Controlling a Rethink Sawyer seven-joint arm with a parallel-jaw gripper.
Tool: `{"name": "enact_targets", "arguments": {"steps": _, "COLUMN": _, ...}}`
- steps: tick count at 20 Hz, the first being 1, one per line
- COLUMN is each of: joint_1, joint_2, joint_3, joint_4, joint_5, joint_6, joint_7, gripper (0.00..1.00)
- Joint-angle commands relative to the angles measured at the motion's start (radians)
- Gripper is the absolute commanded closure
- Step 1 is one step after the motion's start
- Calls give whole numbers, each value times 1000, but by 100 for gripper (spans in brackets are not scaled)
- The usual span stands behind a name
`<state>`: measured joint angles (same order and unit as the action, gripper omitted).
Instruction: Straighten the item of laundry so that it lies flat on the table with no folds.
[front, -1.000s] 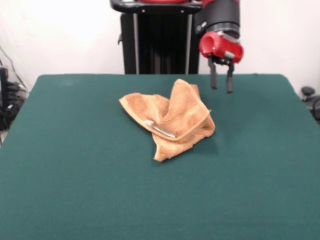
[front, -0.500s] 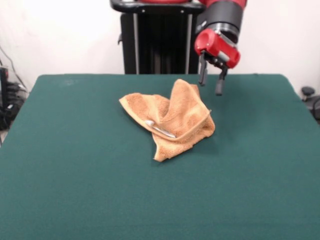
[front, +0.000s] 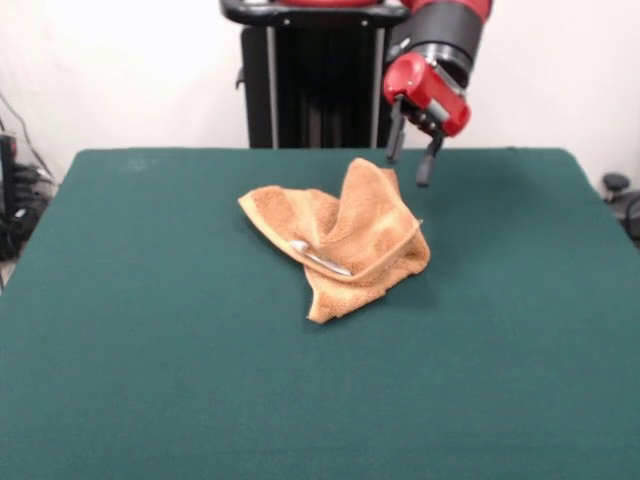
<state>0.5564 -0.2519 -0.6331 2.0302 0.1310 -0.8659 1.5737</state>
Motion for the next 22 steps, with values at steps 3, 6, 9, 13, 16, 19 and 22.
{"name": "enact_targets", "arguments": {"steps": 3, "joint_1": 17, "joint_2": 3, "joint_3": 33, "joint_4": -27, "joint_5": 8, "joint_6": 226, "joint_7": 47, "gripper": 0}}
{"name": "enact_targets", "arguments": {"steps": 6, "joint_1": 38, "joint_2": 12, "joint_3": 22, "joint_4": -32, "joint_5": 21, "joint_6": 283, "joint_7": 32, "gripper": 0}}
{"name": "enact_targets", "arguments": {"steps": 9, "joint_1": 68, "joint_2": 34, "joint_3": -1, "joint_4": -38, "joint_5": 45, "joint_6": 336, "joint_7": 19, "gripper": 0}}
{"name": "enact_targets", "arguments": {"steps": 13, "joint_1": 122, "joint_2": 66, "joint_3": -45, "joint_4": -44, "joint_5": 74, "joint_6": 423, "joint_7": 16, "gripper": 0}}
{"name": "enact_targets", "arguments": {"steps": 16, "joint_1": 163, "joint_2": 93, "joint_3": -81, "joint_4": -49, "joint_5": 84, "joint_6": 496, "joint_7": 22, "gripper": 0}}
{"name": "enact_targets", "arguments": {"steps": 19, "joint_1": 202, "joint_2": 111, "joint_3": -112, "joint_4": -57, "joint_5": 82, "joint_6": 561, "joint_7": 37, "gripper": 0}}
{"name": "enact_targets", "arguments": {"steps": 22, "joint_1": 230, "joint_2": 114, "joint_3": -130, "joint_4": -58, "joint_5": 73, "joint_6": 597, "joint_7": 58, "gripper": 0}}
